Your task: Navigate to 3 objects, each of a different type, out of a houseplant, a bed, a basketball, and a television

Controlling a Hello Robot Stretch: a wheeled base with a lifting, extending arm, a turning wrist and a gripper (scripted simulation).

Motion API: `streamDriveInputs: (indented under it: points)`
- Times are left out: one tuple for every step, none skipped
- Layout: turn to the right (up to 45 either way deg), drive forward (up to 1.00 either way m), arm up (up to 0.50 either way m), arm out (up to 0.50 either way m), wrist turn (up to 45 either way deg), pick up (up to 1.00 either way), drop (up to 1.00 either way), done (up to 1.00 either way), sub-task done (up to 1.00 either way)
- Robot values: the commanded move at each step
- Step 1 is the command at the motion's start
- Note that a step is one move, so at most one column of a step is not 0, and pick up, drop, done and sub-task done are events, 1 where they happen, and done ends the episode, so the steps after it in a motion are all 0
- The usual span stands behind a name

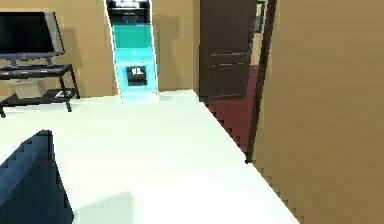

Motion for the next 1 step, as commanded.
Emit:
streamDriveInputs:
  points:
    - [0.0, 1.00, 0.00, 0.00, 0.0, 0.00, 0.00, 0.00, 0.00]
